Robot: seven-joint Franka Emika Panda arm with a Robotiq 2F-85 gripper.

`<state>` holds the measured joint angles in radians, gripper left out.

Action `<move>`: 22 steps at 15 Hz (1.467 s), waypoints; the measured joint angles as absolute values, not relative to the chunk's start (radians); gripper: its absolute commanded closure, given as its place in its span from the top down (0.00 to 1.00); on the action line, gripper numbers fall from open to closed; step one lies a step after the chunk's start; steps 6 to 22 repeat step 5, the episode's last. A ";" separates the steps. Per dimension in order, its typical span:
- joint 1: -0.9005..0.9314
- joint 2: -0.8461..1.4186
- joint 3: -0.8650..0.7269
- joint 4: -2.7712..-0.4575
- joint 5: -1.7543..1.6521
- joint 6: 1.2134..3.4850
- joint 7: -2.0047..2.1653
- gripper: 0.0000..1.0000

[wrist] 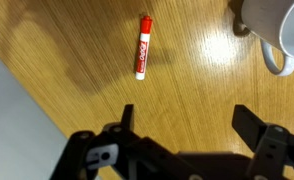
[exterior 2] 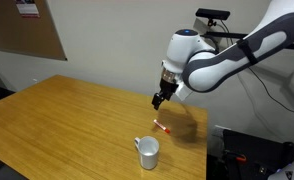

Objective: Remove the marker from the mug cup and place it on the table

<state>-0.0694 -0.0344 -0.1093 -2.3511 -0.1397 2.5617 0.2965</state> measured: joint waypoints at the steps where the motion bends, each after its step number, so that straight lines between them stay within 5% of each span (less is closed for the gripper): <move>1: -0.069 -0.050 -0.104 -2.361 -0.140 2.562 0.296 1.00; 22: -0.069 -0.082 -0.097 -2.384 -0.140 2.562 0.296 1.00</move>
